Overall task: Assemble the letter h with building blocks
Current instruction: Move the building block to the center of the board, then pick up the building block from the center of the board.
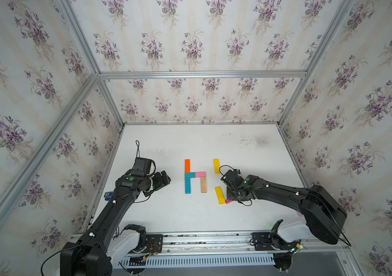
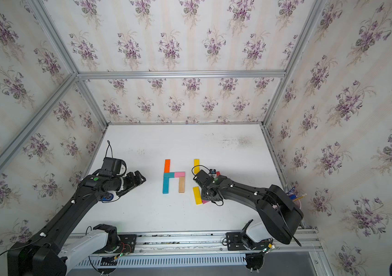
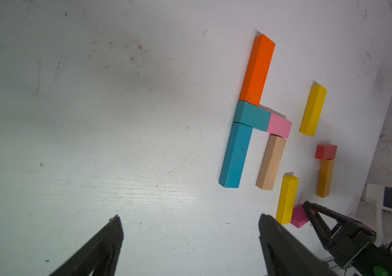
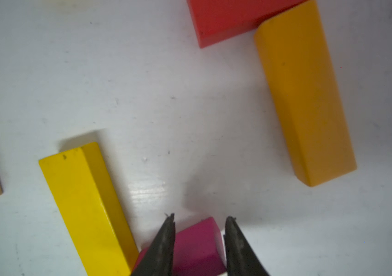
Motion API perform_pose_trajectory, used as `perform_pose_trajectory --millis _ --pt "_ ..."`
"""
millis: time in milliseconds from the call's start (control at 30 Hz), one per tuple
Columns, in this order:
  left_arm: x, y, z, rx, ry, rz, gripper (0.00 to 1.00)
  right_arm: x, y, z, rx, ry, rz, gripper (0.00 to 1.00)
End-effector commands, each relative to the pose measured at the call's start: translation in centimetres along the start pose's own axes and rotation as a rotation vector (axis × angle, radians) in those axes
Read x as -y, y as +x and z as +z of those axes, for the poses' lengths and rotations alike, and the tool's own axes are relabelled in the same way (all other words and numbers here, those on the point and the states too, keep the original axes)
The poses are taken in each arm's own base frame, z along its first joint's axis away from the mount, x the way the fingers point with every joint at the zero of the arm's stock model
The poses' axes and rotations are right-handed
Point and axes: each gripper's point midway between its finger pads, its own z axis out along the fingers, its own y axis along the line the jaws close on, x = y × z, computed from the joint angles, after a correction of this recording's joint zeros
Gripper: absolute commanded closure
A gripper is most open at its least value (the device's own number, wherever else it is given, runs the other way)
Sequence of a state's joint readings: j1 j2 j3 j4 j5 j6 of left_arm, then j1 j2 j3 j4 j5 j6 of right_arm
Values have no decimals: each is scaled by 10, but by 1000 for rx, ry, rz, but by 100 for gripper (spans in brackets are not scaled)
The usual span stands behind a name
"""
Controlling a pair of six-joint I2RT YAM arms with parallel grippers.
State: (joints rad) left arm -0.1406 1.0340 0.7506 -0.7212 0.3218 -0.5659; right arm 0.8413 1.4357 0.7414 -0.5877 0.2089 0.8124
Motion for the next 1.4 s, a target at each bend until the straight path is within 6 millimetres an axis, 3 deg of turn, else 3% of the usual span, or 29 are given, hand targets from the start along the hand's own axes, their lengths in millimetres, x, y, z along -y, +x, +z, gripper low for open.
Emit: perform_pose_trajectory --millis 0,133,233,433,667,1000,1167,1367 --pt "1 -3 -1 12 2 17 9 9 6 -9 4 42 12 56" --pt "0 -1 1 8 5 12 9 2 -5 -32 69 8 10 40" --pt "1 -1 1 6 8 11 9 -5 -3 -33 59 -27 -2 34" --pt "2 -2 1 6 9 18 9 2 8 -21 0 33 11 35" --pt "1 -2 5 -1 6 18 9 -2 20 -14 -34 -16 62 49" --pt "2 -4 3 1 5 26 9 -4 20 -6 -41 -9 65 67" --pt "3 -4 3 0 5 23 9 -4 14 -10 -19 0 59 86" --pt "4 -7 1 8 6 25 9 -12 -10 -16 59 -59 61 94"
